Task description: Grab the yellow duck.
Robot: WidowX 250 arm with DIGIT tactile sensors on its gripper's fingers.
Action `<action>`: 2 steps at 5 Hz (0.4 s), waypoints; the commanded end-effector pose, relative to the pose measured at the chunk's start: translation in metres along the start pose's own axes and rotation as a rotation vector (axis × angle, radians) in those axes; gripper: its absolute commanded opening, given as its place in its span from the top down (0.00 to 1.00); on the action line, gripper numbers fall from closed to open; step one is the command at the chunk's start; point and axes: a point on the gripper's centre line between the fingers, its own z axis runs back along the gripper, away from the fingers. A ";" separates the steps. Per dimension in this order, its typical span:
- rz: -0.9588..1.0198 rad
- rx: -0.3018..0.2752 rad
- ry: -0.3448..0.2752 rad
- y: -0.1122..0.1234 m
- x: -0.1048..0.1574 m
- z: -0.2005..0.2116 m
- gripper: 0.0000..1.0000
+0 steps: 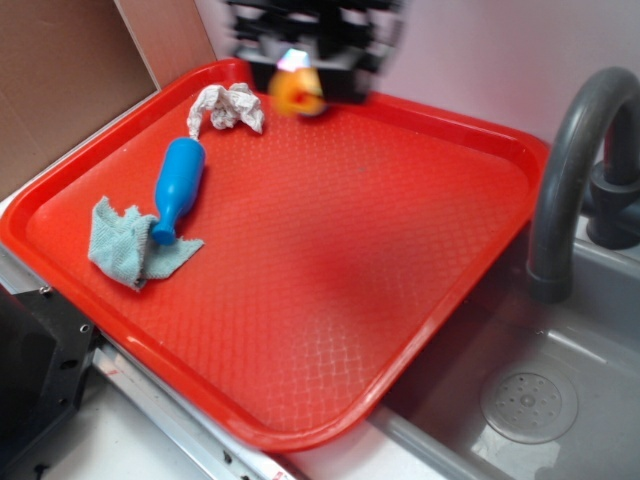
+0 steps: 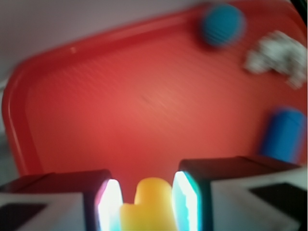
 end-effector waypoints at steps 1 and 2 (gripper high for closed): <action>0.191 -0.150 -0.058 0.050 -0.048 0.079 1.00; 0.115 -0.149 -0.017 0.060 -0.033 0.074 0.95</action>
